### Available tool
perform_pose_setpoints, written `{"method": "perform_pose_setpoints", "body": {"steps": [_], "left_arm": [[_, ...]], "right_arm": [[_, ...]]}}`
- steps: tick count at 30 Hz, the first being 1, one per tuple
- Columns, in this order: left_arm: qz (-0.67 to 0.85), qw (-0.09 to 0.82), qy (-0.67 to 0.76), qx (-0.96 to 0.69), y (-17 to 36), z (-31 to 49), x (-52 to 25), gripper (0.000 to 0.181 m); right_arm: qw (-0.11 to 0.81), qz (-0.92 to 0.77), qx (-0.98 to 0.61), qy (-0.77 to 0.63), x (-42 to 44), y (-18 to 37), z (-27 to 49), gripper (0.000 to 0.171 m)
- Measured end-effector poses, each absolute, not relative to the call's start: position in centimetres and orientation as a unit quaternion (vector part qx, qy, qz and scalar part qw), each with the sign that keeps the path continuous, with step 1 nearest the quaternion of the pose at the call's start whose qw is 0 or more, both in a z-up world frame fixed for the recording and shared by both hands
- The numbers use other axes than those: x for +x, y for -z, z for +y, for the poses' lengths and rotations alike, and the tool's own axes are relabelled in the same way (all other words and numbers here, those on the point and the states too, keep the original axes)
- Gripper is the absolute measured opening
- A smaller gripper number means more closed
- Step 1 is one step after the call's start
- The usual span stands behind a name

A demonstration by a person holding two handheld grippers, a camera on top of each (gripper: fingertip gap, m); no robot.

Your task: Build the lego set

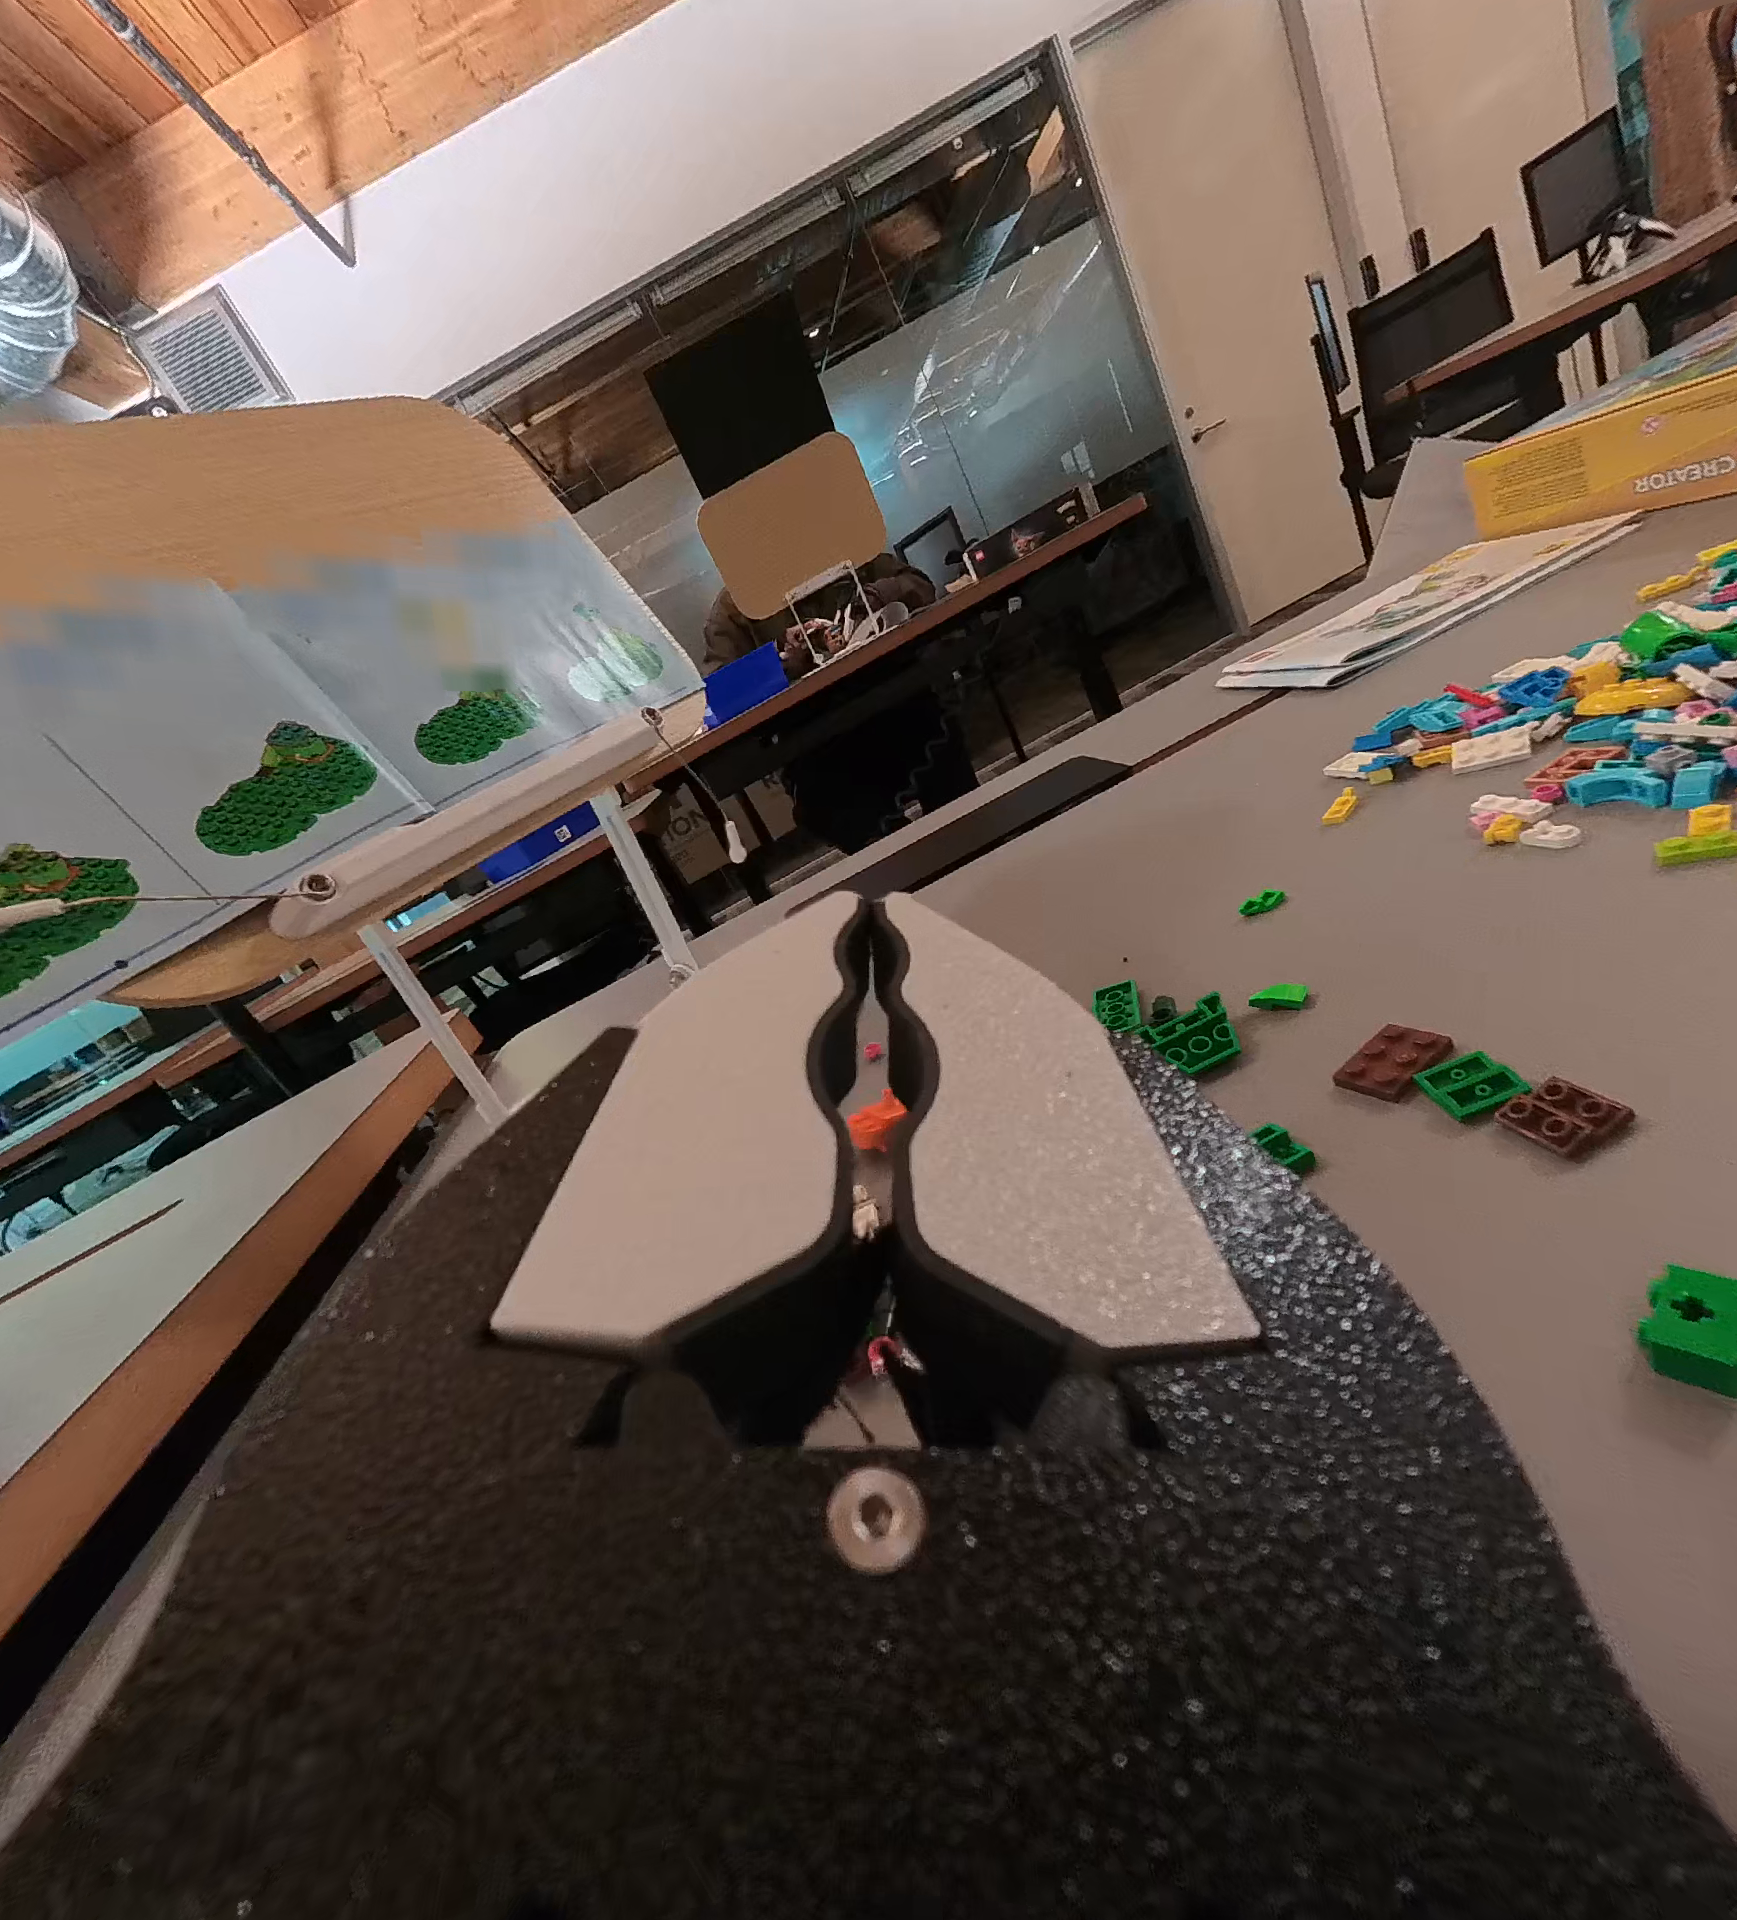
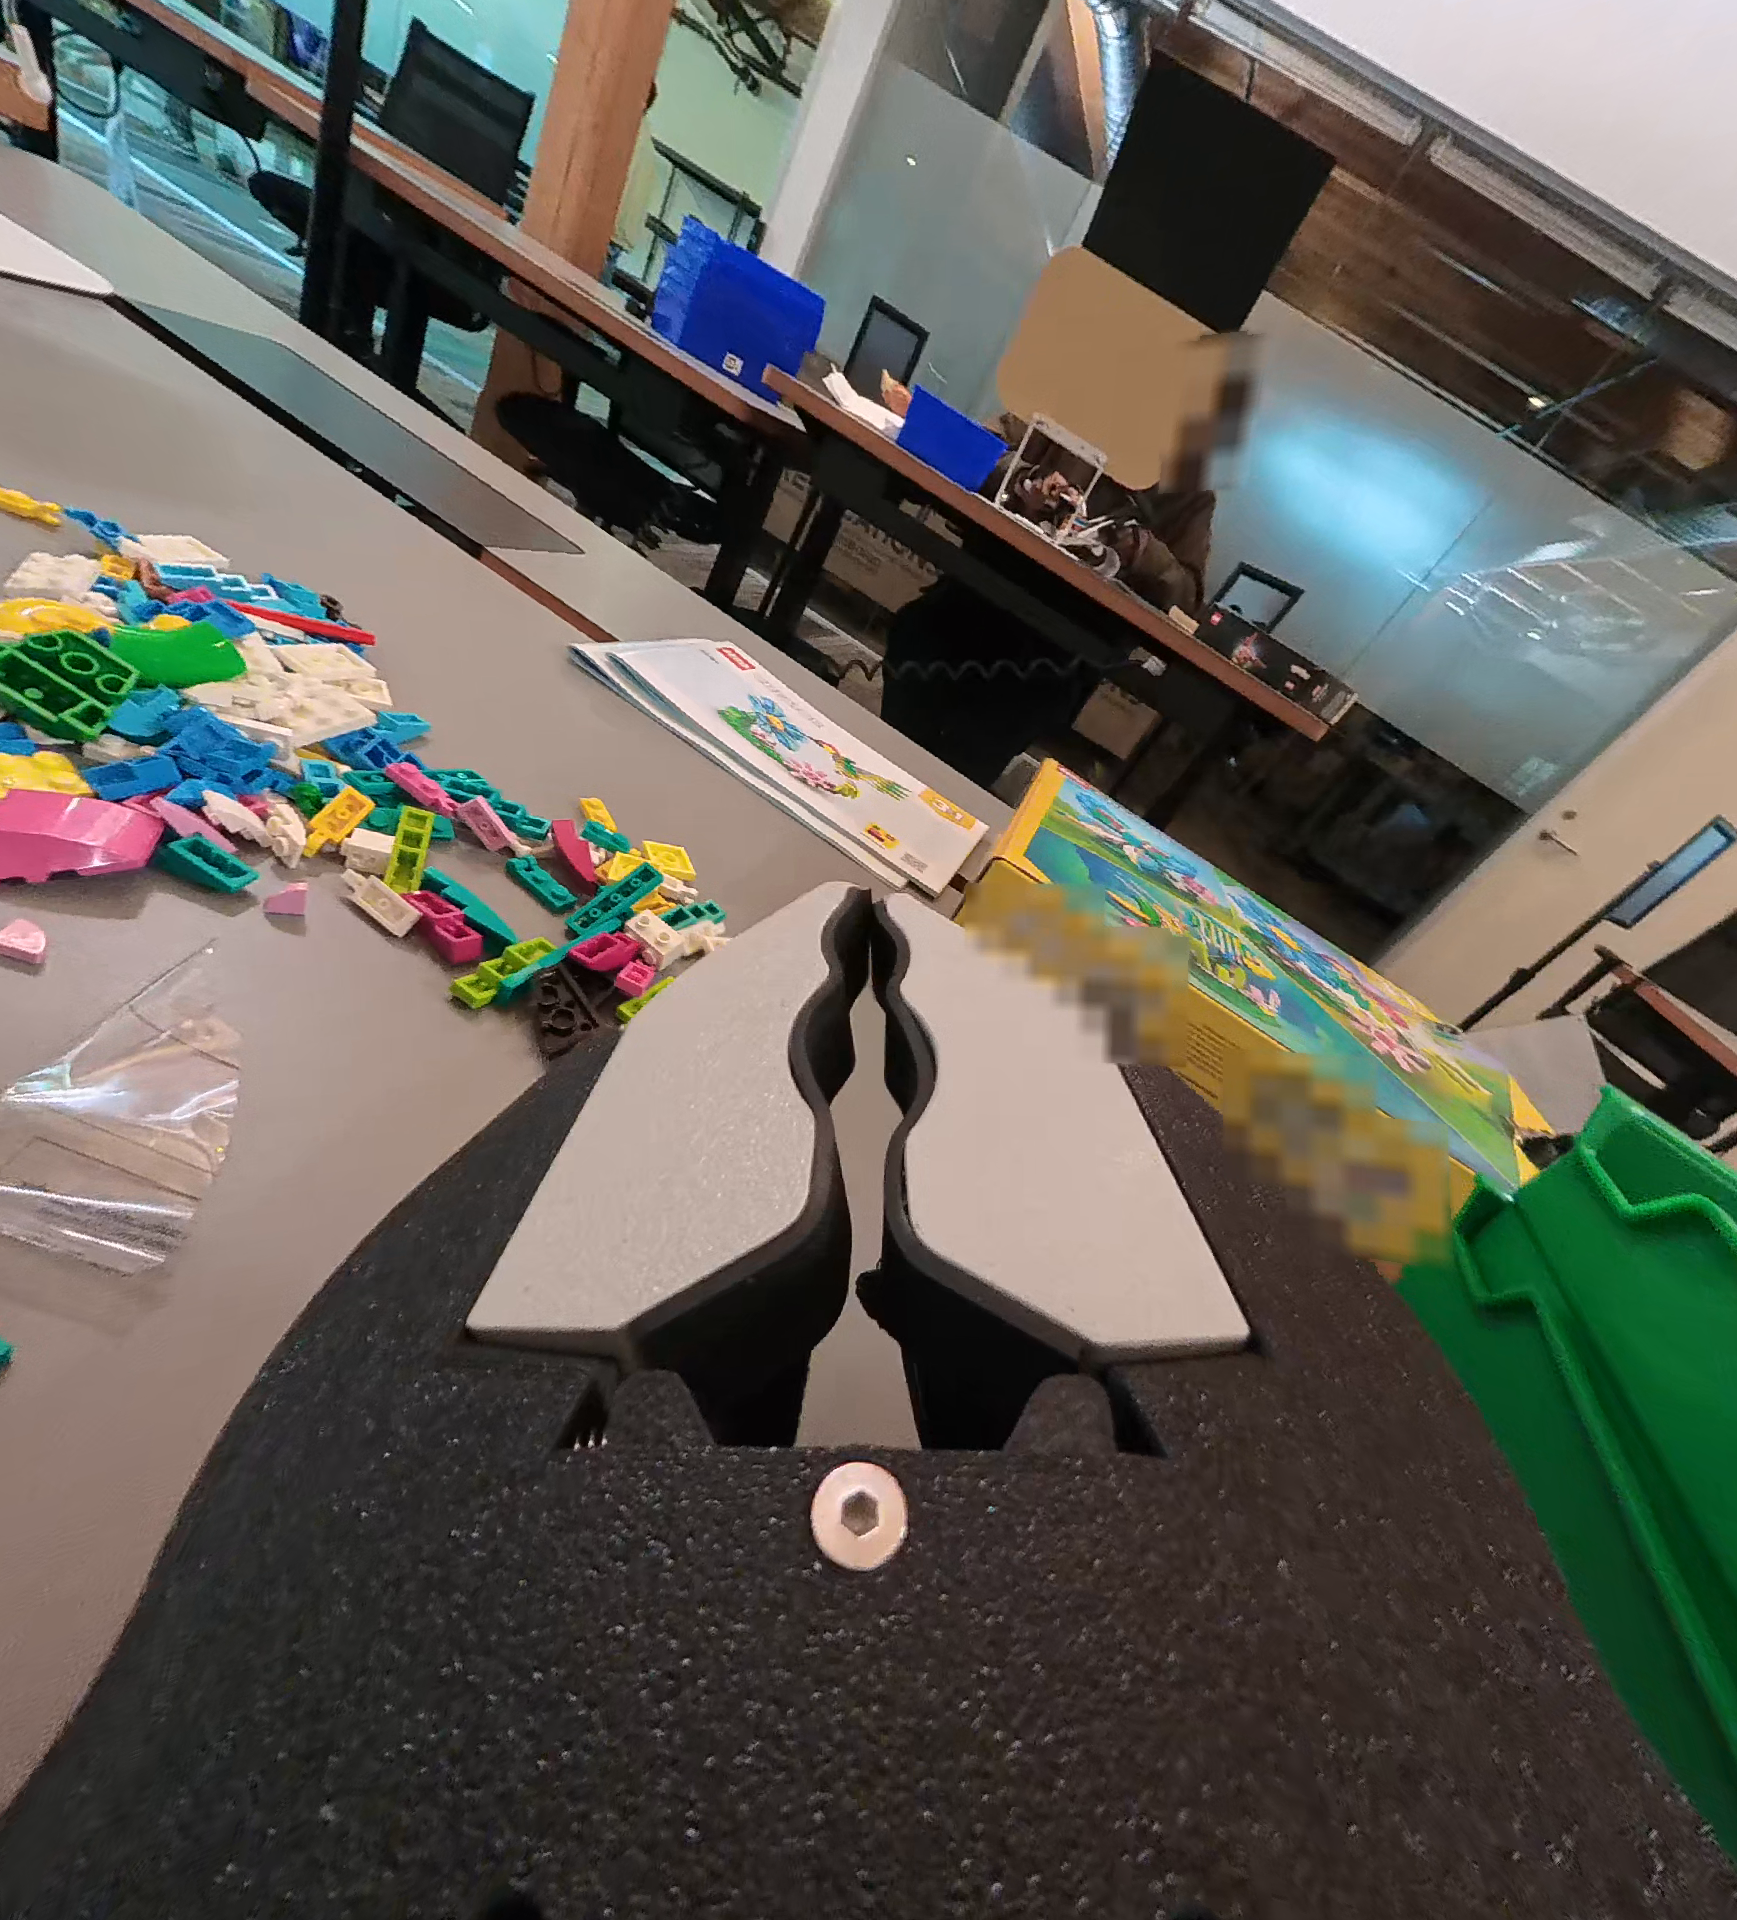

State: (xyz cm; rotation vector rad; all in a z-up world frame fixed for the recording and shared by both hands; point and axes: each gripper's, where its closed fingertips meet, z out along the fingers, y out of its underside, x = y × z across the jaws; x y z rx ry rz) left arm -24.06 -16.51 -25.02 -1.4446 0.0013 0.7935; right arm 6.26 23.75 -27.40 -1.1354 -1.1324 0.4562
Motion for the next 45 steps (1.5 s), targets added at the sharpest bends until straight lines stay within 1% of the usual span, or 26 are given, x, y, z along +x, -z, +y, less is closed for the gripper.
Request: {"method": "perform_pose_setpoints", "body": {"steps": [7,17,27,45], "left_arm": [[-0.024,0.689,-0.339,-0.64,24.9,-16.9,-24.7,0.0],[-0.017,0.686,-0.336,-0.645,25.1,-16.7,-24.5,0.0],[-0.017,0.685,-0.337,-0.646,25.1,-16.7,-24.5,0.0],[-0.023,0.688,-0.34,-0.641,24.9,-16.9,-24.7,0.0]], "right_arm": [[0.673,-0.507,-0.494,-0.215,6.1,27.3,23.3,0.0],[0.665,-0.524,-0.486,-0.217,5.6,27.6,22.8,0.0],[0.644,-0.615,-0.423,-0.169,3.8,29.2,20.0,0.0],[0.646,-0.611,-0.424,-0.173,3.9,29.1,20.1,0.0]]}}
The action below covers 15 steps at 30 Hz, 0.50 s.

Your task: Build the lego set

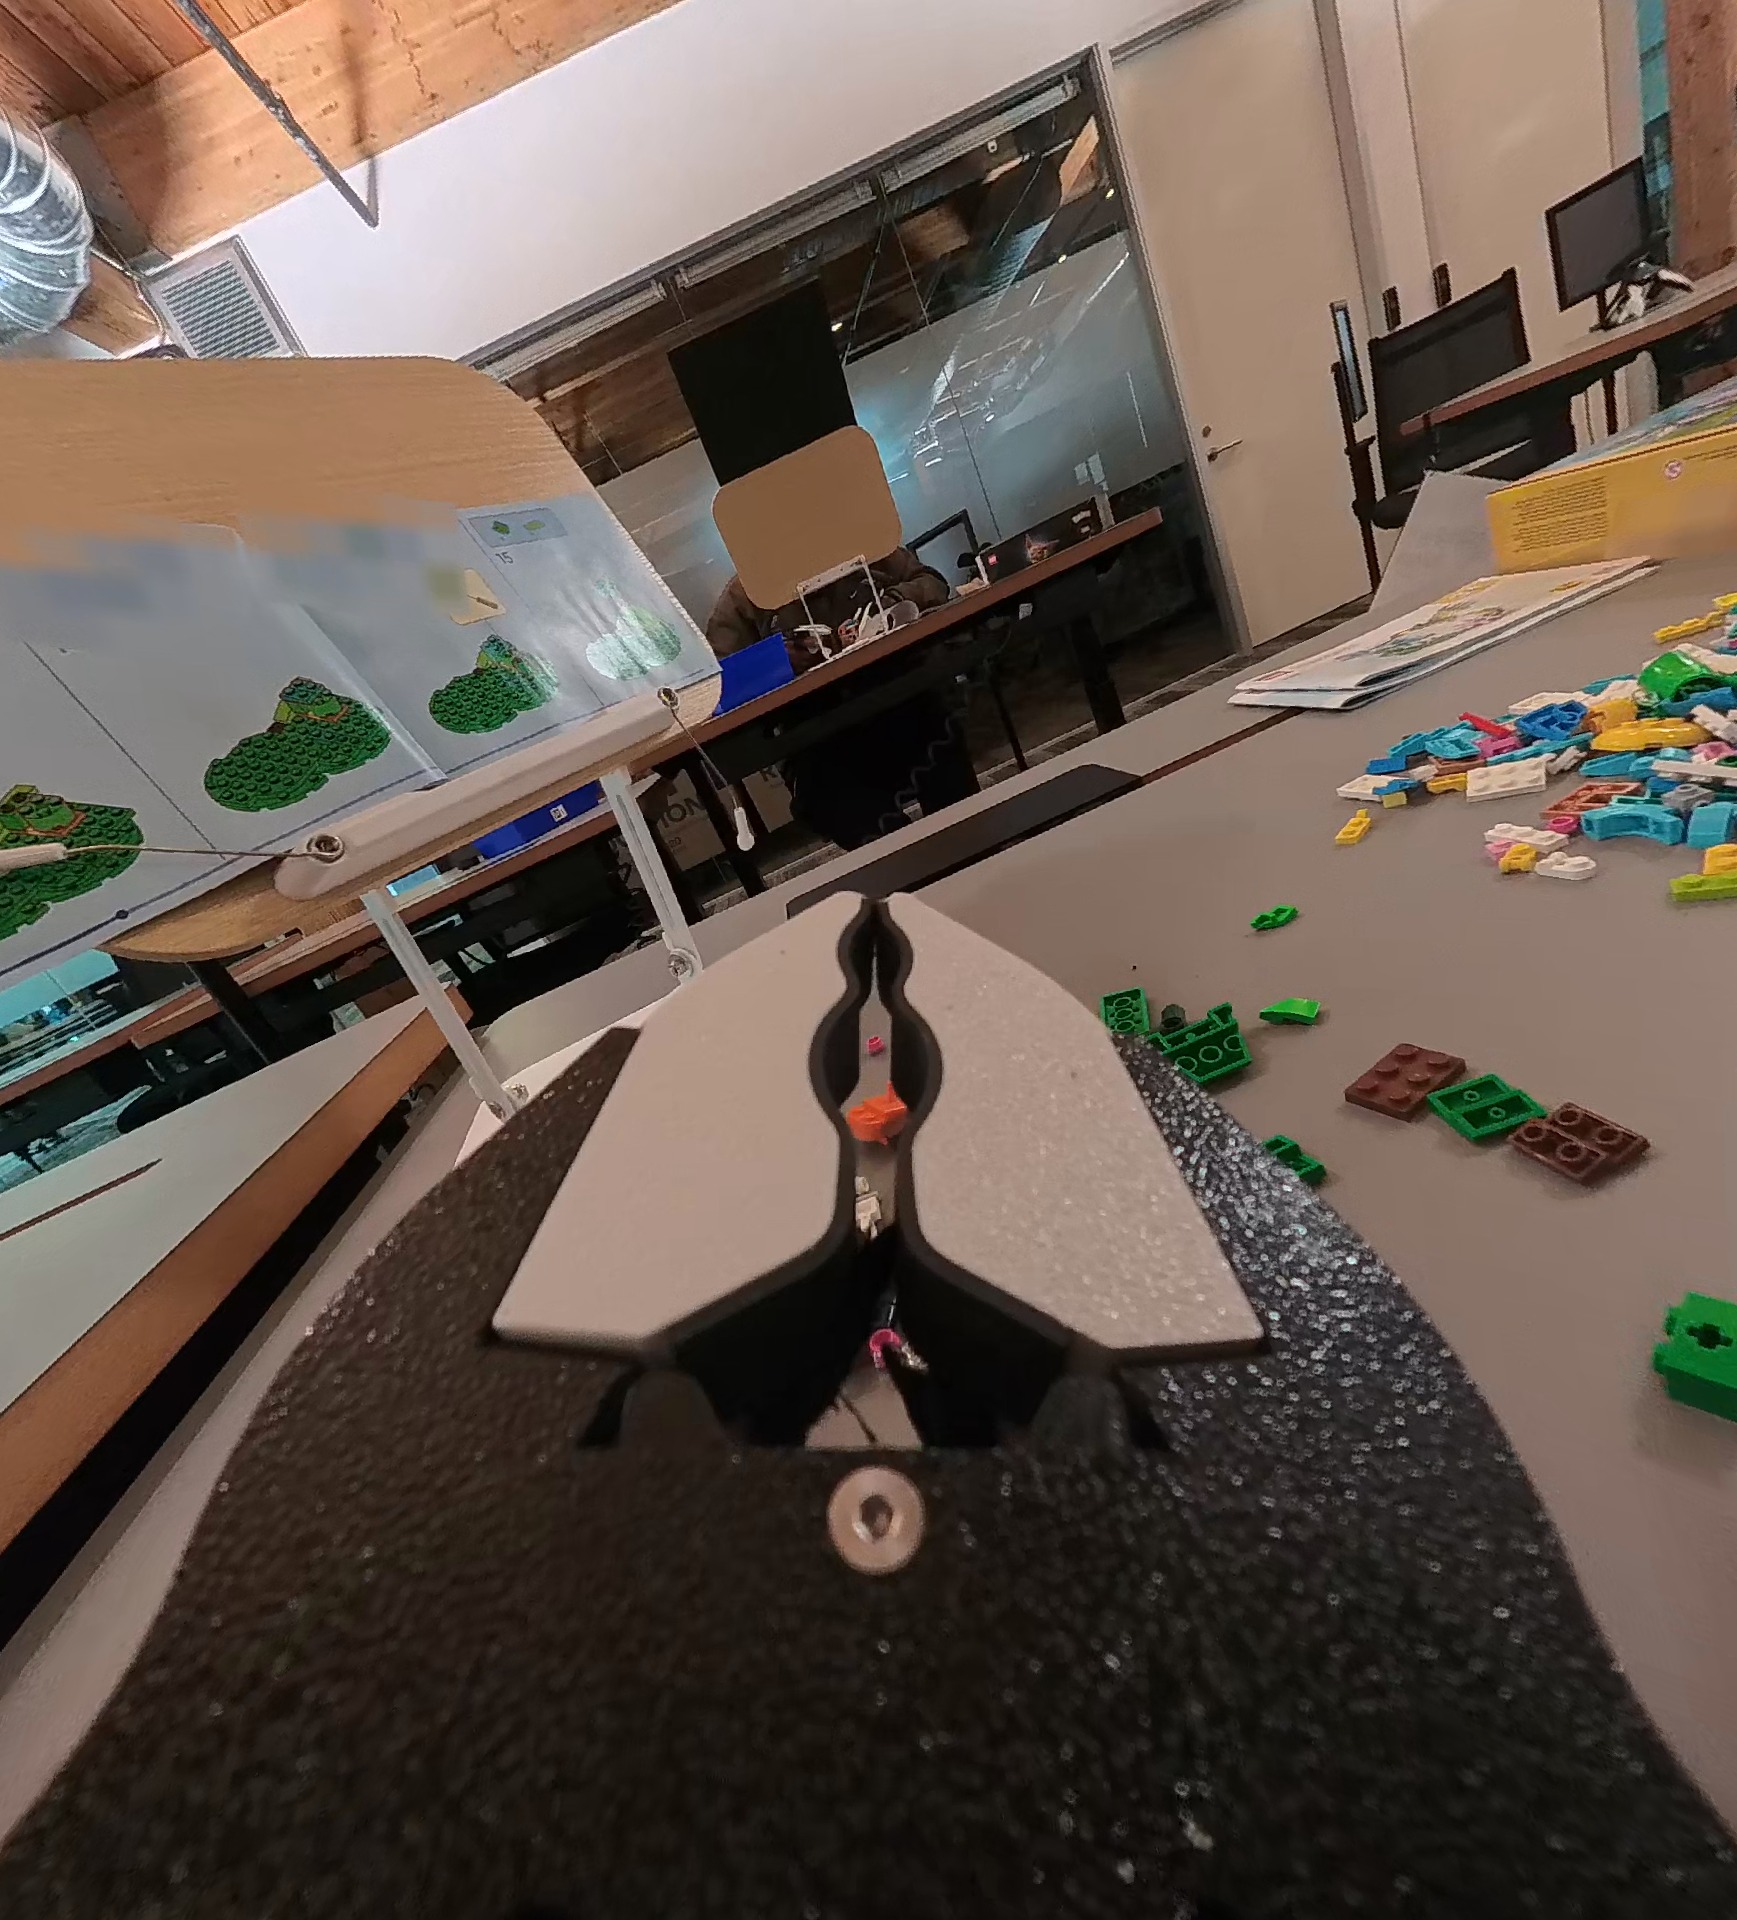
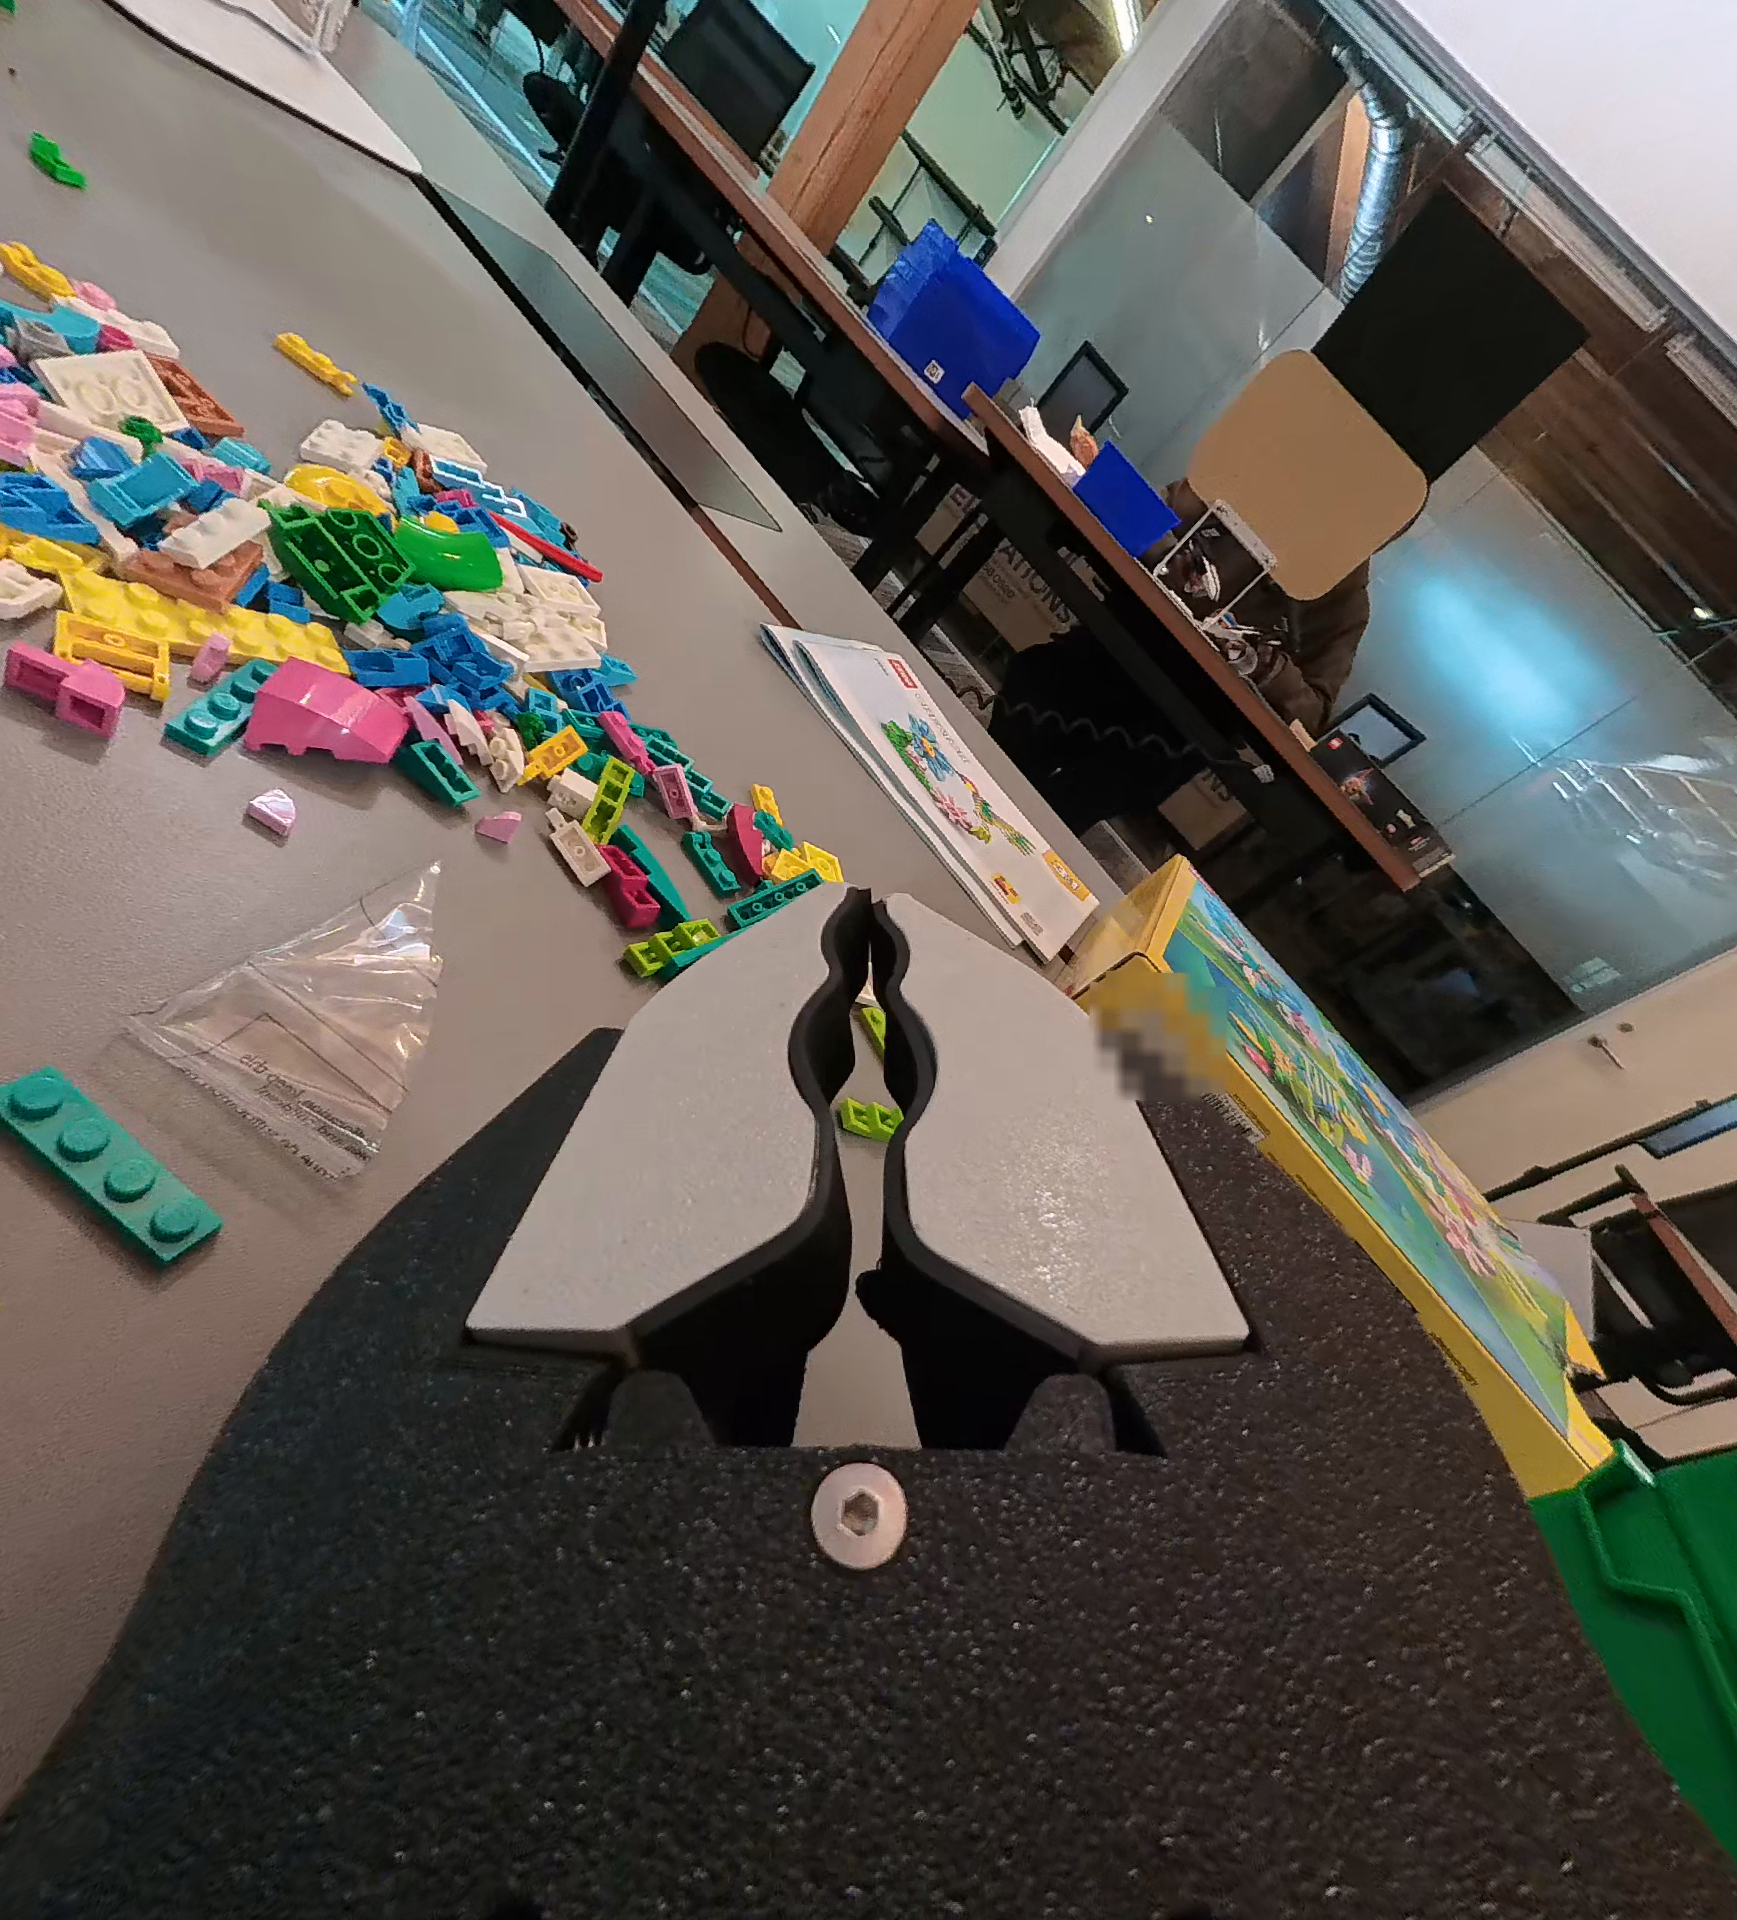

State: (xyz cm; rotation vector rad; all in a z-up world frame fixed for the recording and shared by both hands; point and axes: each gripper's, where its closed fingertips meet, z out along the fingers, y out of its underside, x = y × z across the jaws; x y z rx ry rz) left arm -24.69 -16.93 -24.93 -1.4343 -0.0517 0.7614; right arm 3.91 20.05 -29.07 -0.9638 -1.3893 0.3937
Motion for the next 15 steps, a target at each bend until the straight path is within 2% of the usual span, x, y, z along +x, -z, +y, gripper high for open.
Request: {"method": "perform_pose_setpoints", "body": {"steps": [15], "left_arm": [[-0.037,0.687,-0.345,-0.639,24.87,-17.32,-25.13,0.0]], "right_arm": [[0.647,-0.625,-0.41,-0.151,3.8,29.27,19.74,0.0]]}}
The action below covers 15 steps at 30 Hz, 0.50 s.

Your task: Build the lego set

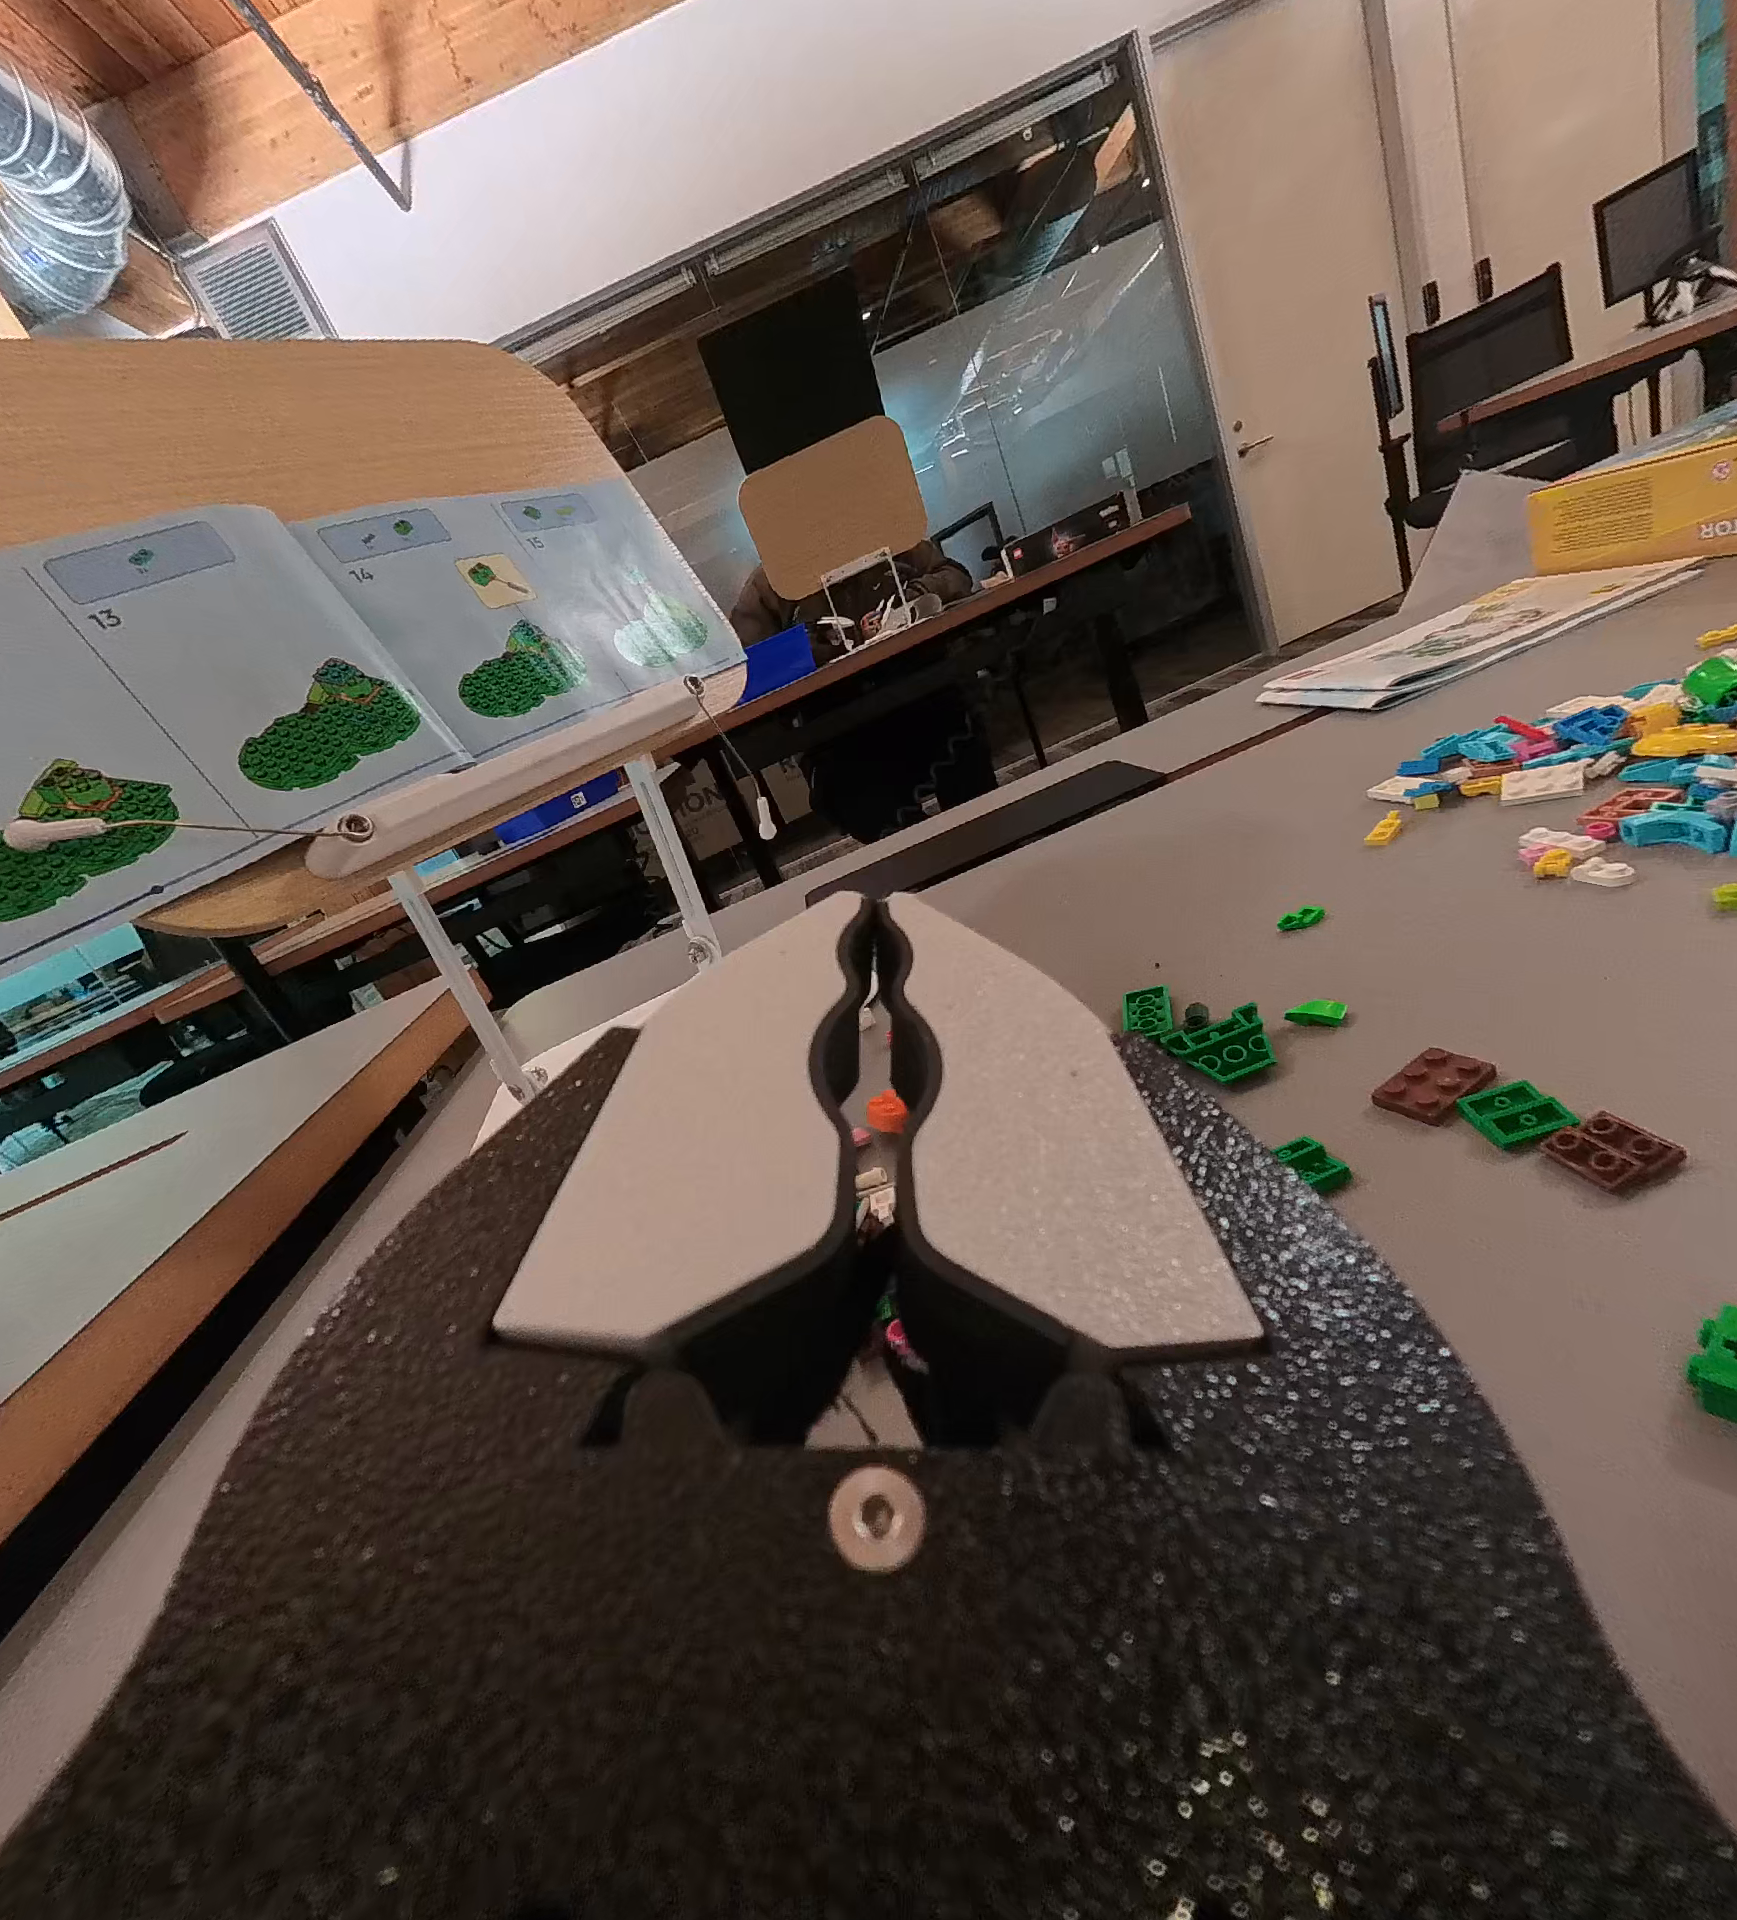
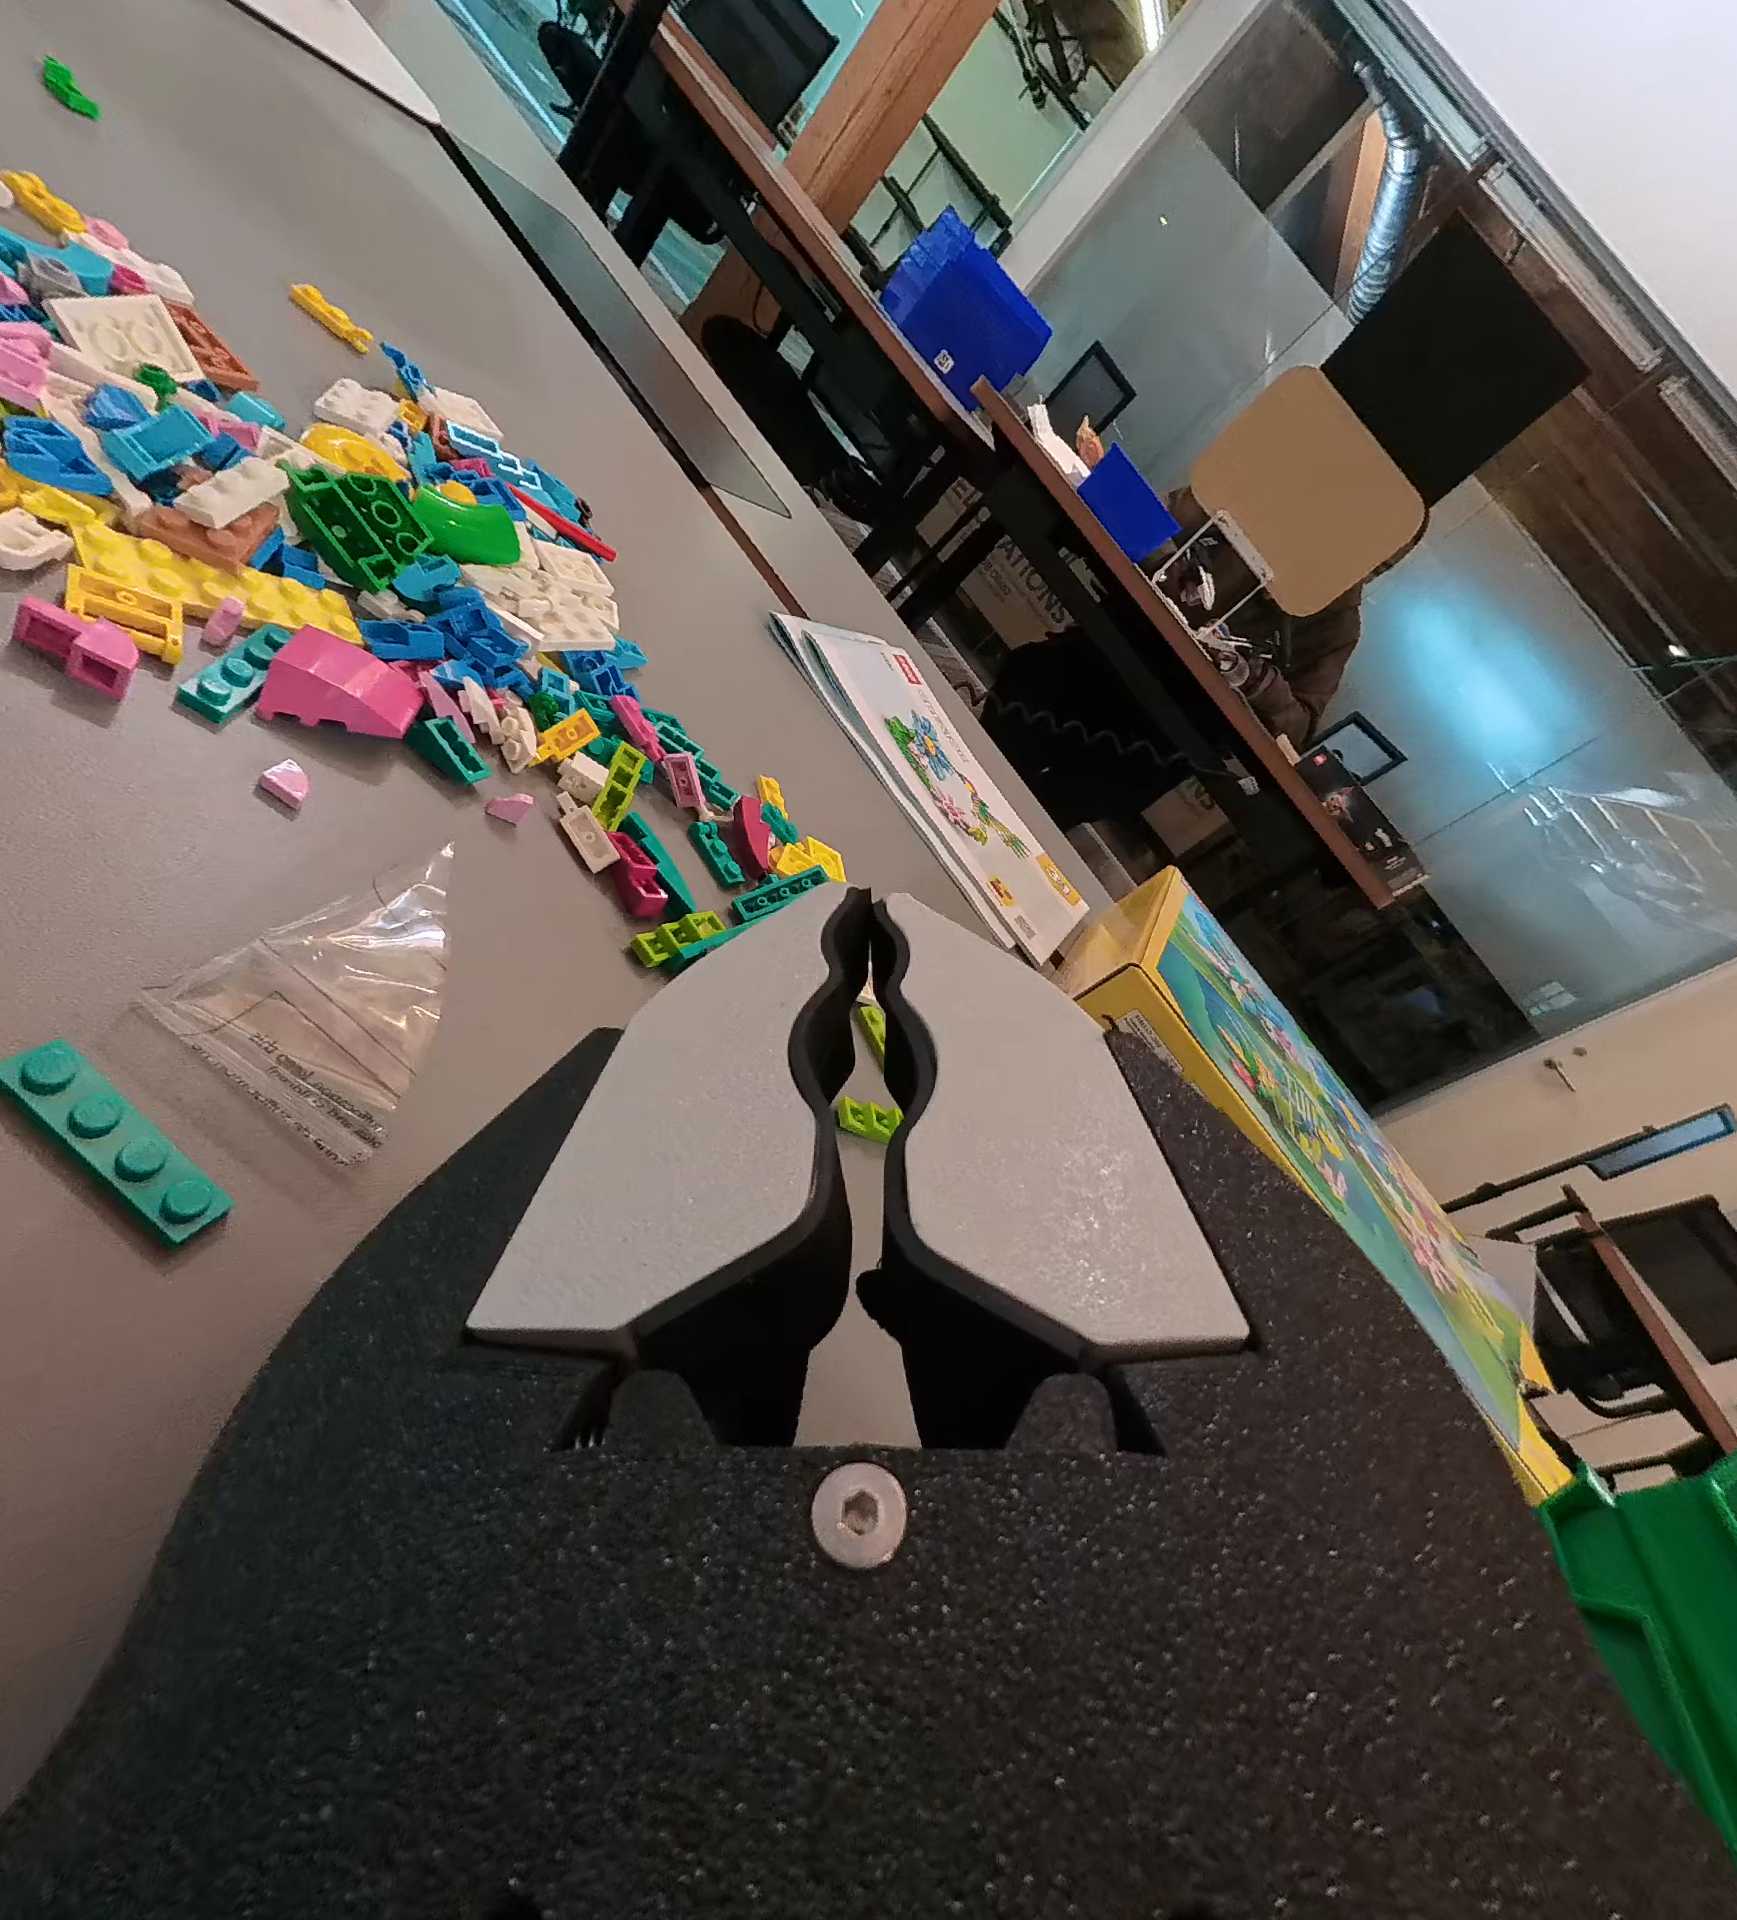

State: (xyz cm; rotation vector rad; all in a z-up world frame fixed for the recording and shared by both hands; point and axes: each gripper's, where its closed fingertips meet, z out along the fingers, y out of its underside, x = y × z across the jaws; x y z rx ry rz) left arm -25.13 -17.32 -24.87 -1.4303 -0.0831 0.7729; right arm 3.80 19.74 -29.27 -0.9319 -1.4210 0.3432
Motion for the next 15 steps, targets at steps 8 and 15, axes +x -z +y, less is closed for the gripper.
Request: {"method": "perform_pose_setpoints", "body": {"steps": [8,15], "left_arm": [[-0.038,0.689,-0.346,-0.636,24.8,-17.4,-25.1,0.0],[-0.039,0.69,-0.344,-0.636,24.8,-17.4,-25.1,0.0]], "right_arm": [[0.653,-0.595,-0.449,-0.13,4.5,29.1,21.4,0.0],[0.658,-0.512,-0.534,-0.141,6.4,28.6,24.6,0.0]]}}
